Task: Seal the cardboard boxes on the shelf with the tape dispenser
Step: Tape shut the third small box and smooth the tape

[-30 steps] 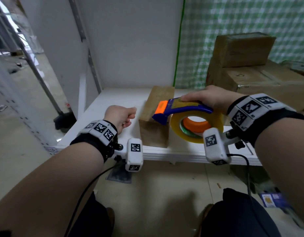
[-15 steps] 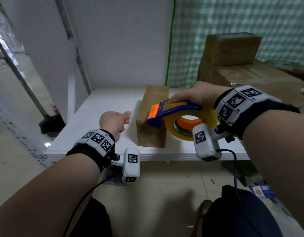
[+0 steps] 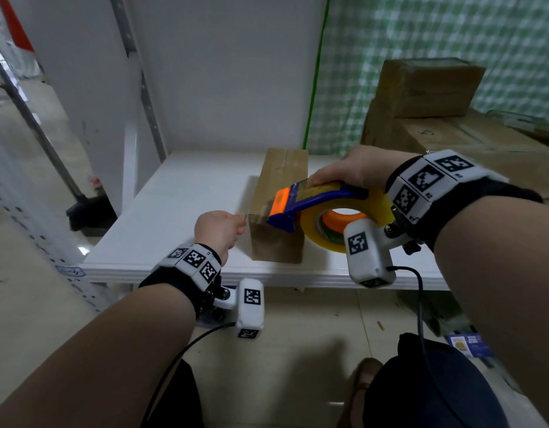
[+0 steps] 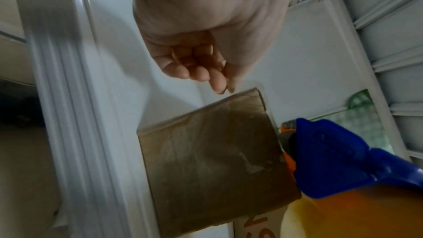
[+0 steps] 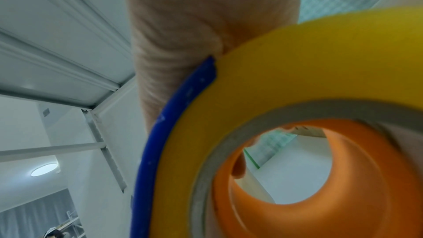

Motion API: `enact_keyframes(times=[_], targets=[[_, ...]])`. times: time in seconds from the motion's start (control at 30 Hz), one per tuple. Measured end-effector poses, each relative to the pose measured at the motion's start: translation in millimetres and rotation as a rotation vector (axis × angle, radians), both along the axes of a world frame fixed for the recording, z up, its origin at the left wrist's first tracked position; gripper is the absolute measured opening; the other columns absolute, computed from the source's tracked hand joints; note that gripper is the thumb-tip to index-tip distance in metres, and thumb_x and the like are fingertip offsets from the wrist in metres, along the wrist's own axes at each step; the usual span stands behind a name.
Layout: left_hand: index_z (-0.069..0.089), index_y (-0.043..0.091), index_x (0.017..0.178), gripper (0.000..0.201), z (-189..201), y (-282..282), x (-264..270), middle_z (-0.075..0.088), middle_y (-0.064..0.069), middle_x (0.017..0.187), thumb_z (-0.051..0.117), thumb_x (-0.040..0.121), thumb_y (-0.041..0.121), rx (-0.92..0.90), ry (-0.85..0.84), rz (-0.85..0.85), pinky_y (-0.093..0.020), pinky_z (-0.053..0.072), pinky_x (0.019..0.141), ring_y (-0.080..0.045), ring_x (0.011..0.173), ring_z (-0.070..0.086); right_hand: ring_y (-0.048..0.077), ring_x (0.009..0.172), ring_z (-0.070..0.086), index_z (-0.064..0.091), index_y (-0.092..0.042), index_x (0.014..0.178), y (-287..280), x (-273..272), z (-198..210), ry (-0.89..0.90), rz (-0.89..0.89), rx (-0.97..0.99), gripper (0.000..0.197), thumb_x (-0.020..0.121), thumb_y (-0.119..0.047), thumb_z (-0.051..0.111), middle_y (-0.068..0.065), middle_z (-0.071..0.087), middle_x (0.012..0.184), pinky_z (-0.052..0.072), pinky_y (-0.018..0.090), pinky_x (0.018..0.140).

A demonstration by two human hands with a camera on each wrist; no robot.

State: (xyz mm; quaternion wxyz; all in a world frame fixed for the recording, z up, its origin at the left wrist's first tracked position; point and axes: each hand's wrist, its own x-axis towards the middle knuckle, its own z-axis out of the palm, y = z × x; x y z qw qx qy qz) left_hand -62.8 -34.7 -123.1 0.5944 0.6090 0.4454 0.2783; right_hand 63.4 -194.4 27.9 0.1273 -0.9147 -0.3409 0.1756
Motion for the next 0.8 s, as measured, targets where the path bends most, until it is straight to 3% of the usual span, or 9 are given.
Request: enact_keyframes(times=[0.07,0.27,0.37,0.47,0.57,0.63,0.7,0.8], targets=[[0.056,0.008,0.065,0.027,-1.0,-2.7,2.1,0.05,-0.003,0.055,0.061,0.09,0.016,-0.015,-0.005,-0.026,-0.022,0.03,0.044,-0.013,0.045,0.035,0.024,0.087,0.056,0.06,-0.013,0.088,-0.7,2.6,-2.9,-0.002,-0.02,-0.009,0.048,0.08,-0.06,0.06,0.009,0.06,0.097,0.04,0.031,0.077],[0.052,0.009,0.066,0.026,-2.1,-4.9,3.0,0.049,-0.004,0.053,0.06,0.09,0.016,-0.086,-0.052,-0.035,-0.021,0.03,0.043,-0.013,0.046,0.038,0.023,0.084,0.058,0.059,-0.017,0.081,-0.2,5.0,-6.9,0.015,-0.063,-0.024,0.048,0.079,-0.064,0.057,0.005,0.06,0.085,0.041,0.032,0.078],[0.049,0.011,0.064,0.029,-4.0,-7.0,5.0,0.048,0.001,0.041,0.063,0.09,0.014,-0.2,-0.142,-0.022,-0.024,0.039,0.049,-0.012,0.041,0.045,0.021,0.079,0.056,0.055,-0.015,0.077,5.5,-0.8,-3.2,-0.037,-0.074,-0.076,0.049,0.081,-0.064,0.055,0.004,0.058,0.081,0.041,0.033,0.079],[0.051,0.01,0.066,0.027,-5.8,-7.7,3.9,0.049,0.001,0.043,0.062,0.091,0.015,-0.282,-0.207,-0.011,-0.025,0.05,0.058,-0.013,0.046,0.048,0.023,0.088,0.053,0.053,-0.012,0.078,12.4,-11.6,4.4,-0.126,-0.052,-0.158,0.047,0.088,-0.058,0.05,0.008,0.056,0.09,0.039,0.033,0.081],[0.056,0.009,0.073,0.022,-9.4,-6.8,1.7,0.052,-0.003,0.056,0.062,0.091,0.019,-0.308,-0.225,-0.001,-0.029,0.056,0.07,-0.016,0.056,0.053,0.021,0.088,0.047,0.056,-0.007,0.103,20.7,-23.9,10.9,-0.251,0.016,-0.243,0.043,0.099,-0.047,0.038,0.014,0.058,0.104,0.035,0.03,0.076],[0.056,0.009,0.073,0.021,-10.5,-5.8,0.6,0.053,-0.005,0.061,0.061,0.091,0.018,-0.334,-0.248,0.015,-0.032,0.057,0.076,-0.017,0.058,0.055,0.021,0.087,0.044,0.055,-0.005,0.12,29.8,-27.2,10.8,-0.291,0.019,-0.252,0.047,0.102,-0.042,0.032,0.009,0.053,0.086,0.033,0.029,0.075],[0.056,0.007,0.077,0.018,-9.0,-3.3,-1.2,0.053,-0.006,0.064,0.06,0.092,0.016,-0.37,-0.297,0.038,-0.036,0.057,0.079,-0.017,0.063,0.059,0.024,0.09,0.048,0.056,-0.005,0.121,34.6,-26.5,7.6,-0.297,0.015,-0.287,0.046,0.101,-0.041,0.037,0.005,0.046,0.076,0.035,0.029,0.072],[0.056,0.003,0.09,0.013,-1.4,0.9,-4.6,0.054,-0.007,0.073,0.059,0.092,0.015,-0.403,-0.396,0.059,-0.043,0.057,0.08,-0.018,0.078,0.064,0.032,0.113,0.053,0.058,-0.008,0.121,35.0,-16.2,0.1,-0.221,-0.042,-0.124,0.047,0.089,-0.042,0.06,0.01,0.058,0.108,0.033,0.028,0.058]])
